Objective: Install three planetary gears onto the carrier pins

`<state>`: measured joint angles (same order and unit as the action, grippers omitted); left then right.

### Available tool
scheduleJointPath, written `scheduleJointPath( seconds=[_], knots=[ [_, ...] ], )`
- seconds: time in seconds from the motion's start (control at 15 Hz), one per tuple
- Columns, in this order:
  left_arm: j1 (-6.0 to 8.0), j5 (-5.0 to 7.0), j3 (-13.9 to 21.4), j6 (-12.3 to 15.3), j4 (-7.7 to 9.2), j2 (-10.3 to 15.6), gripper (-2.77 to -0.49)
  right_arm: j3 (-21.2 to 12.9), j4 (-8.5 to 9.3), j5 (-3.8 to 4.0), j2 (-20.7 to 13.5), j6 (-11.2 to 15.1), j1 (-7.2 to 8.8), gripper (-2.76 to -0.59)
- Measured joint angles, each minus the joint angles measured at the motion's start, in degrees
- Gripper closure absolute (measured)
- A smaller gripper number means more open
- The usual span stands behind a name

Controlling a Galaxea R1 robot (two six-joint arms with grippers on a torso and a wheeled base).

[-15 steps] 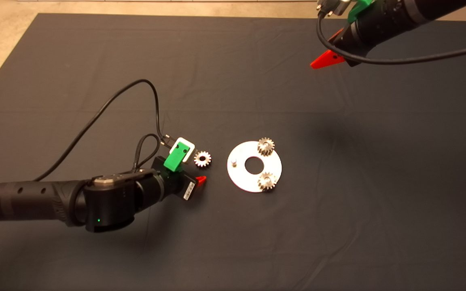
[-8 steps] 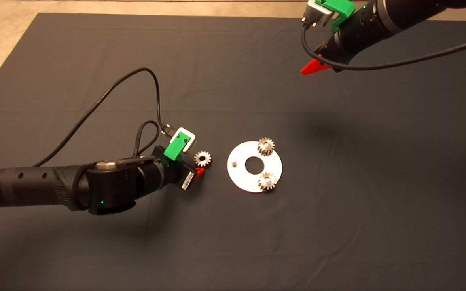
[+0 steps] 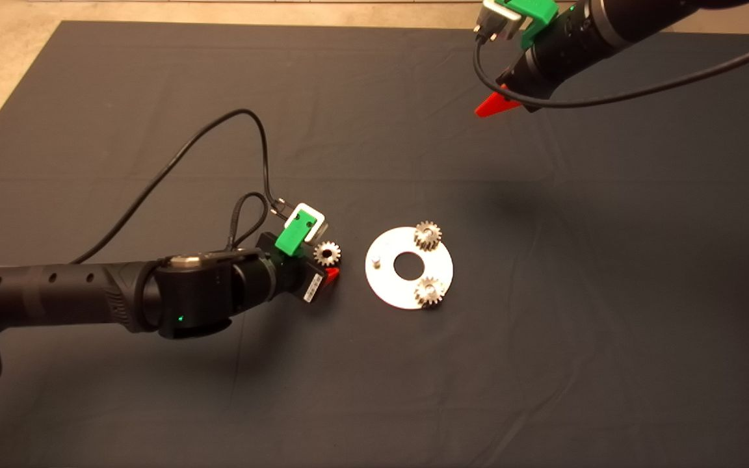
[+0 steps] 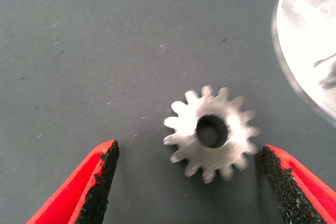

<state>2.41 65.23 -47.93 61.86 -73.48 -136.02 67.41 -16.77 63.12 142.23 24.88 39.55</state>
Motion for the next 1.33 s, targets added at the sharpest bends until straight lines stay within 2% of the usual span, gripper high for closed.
scheduleJointPath(
  seconds=[0.13, 0.33, 0.67, 0.8, 1.33],
  knots=[
    [0.20, -0.11, 0.0, 1.0, 0.00, -0.2, -1.91, 0.4, 0.00, 0.04, 0.0, -0.3, -0.27, -1.62],
    [1.27, -0.27, -0.1, 1.7, 0.00, -0.7, -1.91, 0.6, 0.00, 0.01, 0.0, -0.7, -0.85, -1.62],
    [1.27, -0.66, -0.1, 1.9, 0.00, -0.8, -1.91, 0.6, 0.00, 0.07, -0.2, -0.8, -0.85, -1.62],
    [1.27, -0.82, -0.1, 3.1, -0.01, -0.6, -1.91, 0.6, 0.00, 0.07, -0.2, -0.8, -0.85, -1.62],
    [1.27, -1.15, -0.7, 3.3, -0.02, -0.8, -1.91, 0.3, 0.00, 0.05, -0.2, -0.8, -0.85, -1.62]
  ],
)
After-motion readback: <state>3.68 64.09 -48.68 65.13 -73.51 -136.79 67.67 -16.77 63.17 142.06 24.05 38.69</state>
